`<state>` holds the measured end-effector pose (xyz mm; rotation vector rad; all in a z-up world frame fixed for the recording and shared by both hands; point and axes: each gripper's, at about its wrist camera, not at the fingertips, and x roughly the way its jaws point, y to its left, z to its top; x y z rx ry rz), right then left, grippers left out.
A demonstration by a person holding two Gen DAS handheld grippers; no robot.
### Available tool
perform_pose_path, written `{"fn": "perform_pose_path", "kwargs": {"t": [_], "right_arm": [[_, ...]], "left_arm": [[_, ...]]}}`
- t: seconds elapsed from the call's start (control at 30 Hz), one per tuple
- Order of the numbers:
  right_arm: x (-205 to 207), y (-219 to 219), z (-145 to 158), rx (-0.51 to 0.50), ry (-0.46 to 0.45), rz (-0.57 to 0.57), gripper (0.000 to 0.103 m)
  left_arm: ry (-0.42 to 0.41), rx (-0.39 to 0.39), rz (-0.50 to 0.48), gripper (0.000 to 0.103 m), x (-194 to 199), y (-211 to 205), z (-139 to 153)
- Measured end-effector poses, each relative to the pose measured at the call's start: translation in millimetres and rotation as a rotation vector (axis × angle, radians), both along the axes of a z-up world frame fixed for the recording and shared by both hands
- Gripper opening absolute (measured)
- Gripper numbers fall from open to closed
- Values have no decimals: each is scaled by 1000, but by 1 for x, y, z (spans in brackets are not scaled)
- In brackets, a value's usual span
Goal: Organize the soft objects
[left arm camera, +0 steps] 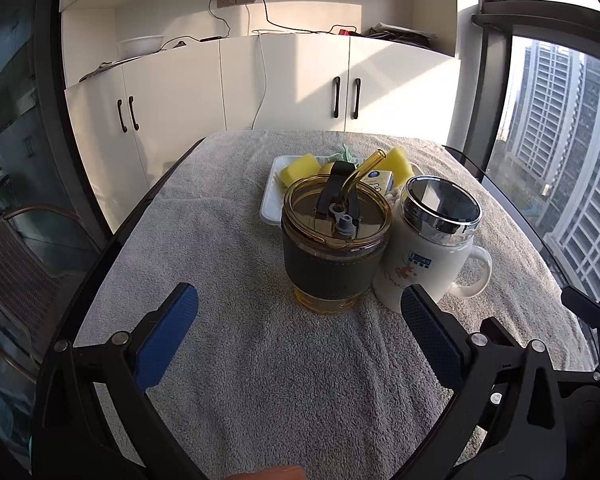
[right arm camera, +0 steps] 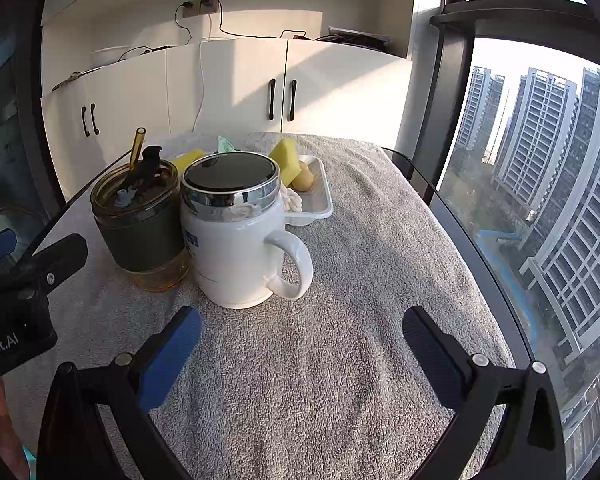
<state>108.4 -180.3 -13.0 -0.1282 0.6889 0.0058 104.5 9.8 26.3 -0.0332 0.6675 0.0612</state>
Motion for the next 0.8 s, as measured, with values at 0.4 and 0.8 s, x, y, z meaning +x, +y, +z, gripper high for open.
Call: {"fn": "perform_pose_path", "kwargs": {"t": [0.4,0.8], "right_arm": [[1,-2,-1,-1,3,5,103],[3,-6,-3,-8,10,16,103]], "left_arm": [[3,0,2,103,1,0,-1],[9,-2,2,103,2,-1,-1]]}}
